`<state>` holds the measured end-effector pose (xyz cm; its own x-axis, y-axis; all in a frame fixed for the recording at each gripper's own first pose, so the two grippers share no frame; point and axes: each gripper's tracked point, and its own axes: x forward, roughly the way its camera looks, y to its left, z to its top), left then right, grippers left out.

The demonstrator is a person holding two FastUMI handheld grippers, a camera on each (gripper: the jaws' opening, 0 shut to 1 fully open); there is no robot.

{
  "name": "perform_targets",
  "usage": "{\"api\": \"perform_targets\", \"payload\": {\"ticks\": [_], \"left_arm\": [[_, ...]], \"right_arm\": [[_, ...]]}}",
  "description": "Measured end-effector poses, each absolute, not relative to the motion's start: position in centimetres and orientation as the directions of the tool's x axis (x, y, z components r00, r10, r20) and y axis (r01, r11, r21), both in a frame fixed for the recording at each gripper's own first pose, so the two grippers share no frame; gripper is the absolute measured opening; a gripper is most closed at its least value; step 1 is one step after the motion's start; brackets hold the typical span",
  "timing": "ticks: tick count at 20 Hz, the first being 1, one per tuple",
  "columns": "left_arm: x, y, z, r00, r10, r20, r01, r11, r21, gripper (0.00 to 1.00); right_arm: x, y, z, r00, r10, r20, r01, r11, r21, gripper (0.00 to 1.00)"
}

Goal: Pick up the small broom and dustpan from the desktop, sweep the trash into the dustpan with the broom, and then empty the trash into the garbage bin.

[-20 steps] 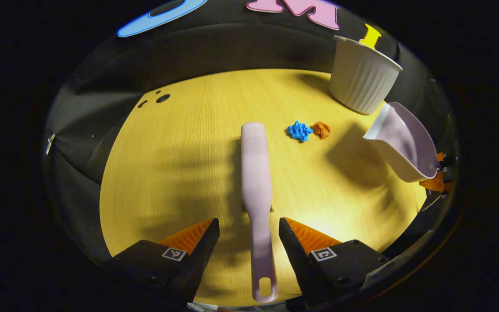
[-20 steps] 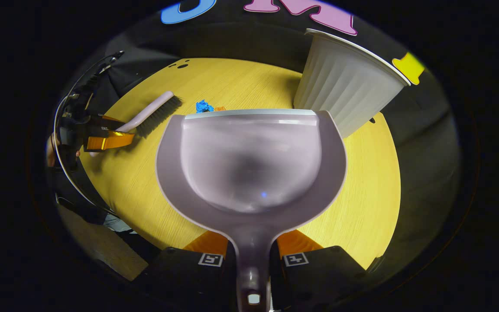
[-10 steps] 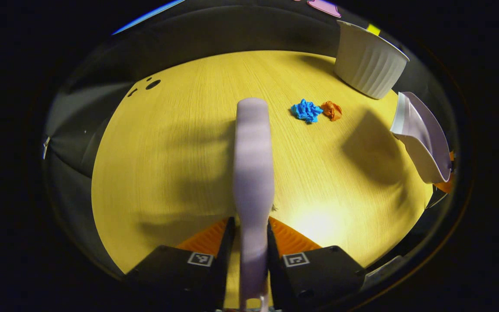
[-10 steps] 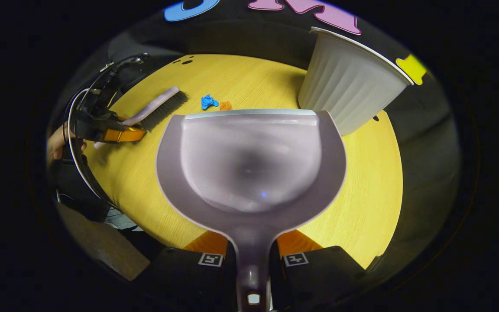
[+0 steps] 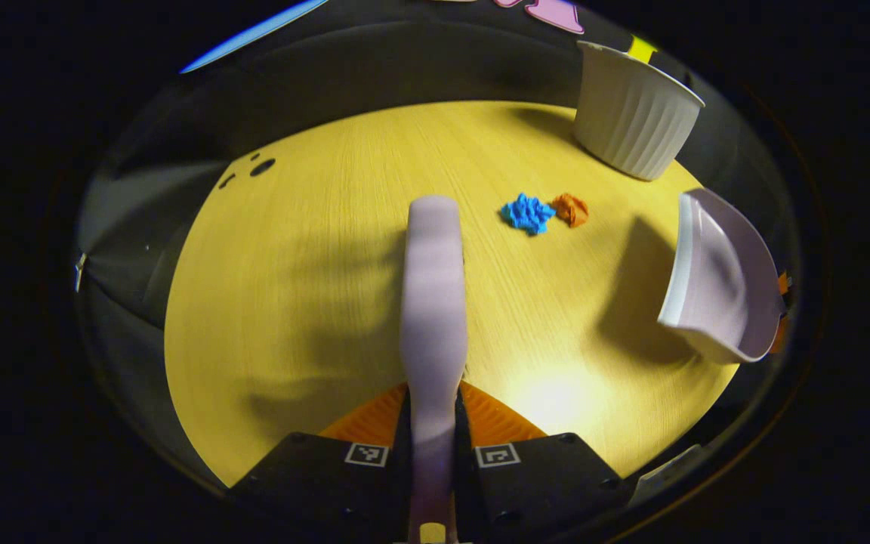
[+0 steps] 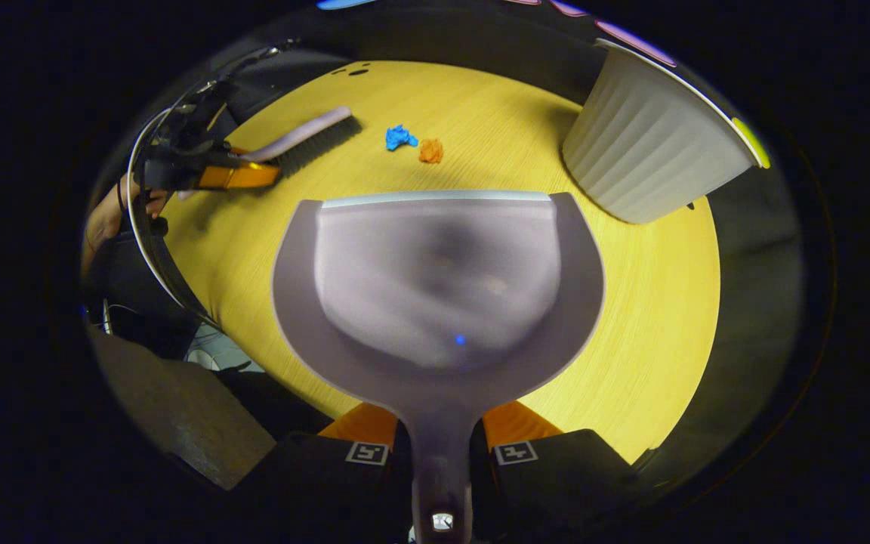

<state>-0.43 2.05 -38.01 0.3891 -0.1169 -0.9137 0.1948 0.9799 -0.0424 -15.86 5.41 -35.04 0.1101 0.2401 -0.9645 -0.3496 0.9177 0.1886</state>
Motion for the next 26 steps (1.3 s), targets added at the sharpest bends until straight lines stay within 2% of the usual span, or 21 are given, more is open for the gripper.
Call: {"api": "perform_targets", "payload": {"ticks": [3,4,7,8,12,13,15,18,19,26], "left_arm": [[2.2,1.8,-37.3,0.423,-0.122,-0.898,0.239,0.971,-0.019,0.28],[3.2,1.4,-37.3,0.431,-0.128,-0.893,0.258,0.966,-0.014,0.27],[5.3,-0.1,-37.4,0.447,-0.169,-0.879,0.321,0.947,-0.019,0.27],[5.9,-0.7,-37.6,0.447,-0.184,-0.875,0.343,0.939,-0.022,0.24],[7.0,-2.7,-38.5,0.424,-0.242,-0.873,0.435,0.900,-0.038,0.30],[7.3,-3.2,-38.5,0.422,-0.260,-0.868,0.463,0.886,-0.040,0.27],[7.6,-4.6,-38.7,0.405,-0.313,-0.859,0.532,0.845,-0.057,0.24],[6.7,-6.8,-38.2,0.350,-0.403,-0.845,0.621,0.775,-0.112,0.29],[6.0,-7.5,-38.3,0.328,-0.428,-0.842,0.642,0.755,-0.134,0.27],[2.0,-11.7,-37.1,0.186,-0.571,-0.800,0.693,0.653,-0.305,0.27]], "right_arm": [[-15.8,5.7,-35.4,0.053,0.250,-0.967,-0.350,0.911,0.216,0.33],[-15.7,6.0,-35.5,0.037,0.254,-0.966,-0.350,0.909,0.226,0.36],[-15.2,6.3,-36.3,0.009,0.254,-0.967,-0.349,0.907,0.235,0.36],[-15.0,6.4,-36.6,0.005,0.250,-0.968,-0.350,0.907,0.232,0.36],[-14.5,6.7,-37.1,-0.013,0.247,-0.969,-0.344,0.909,0.237,0.36],[-14.5,6.7,-37.2,-0.020,0.247,-0.969,-0.344,0.908,0.239,0.36],[-14.5,6.8,-37.5,-0.032,0.250,-0.968,-0.353,0.903,0.245,0.36],[-14.2,6.9,-37.8,-0.031,0.246,-0.969,-0.367,0.899,0.240,0.36],[-14.1,7.0,-37.9,-0.029,0.247,-0.968,-0.368,0.898,0.241,0.36],[-13.7,6.9,-38.4,-0.001,0.248,-0.969,-0.370,0.900,0.231,0.36]]}}
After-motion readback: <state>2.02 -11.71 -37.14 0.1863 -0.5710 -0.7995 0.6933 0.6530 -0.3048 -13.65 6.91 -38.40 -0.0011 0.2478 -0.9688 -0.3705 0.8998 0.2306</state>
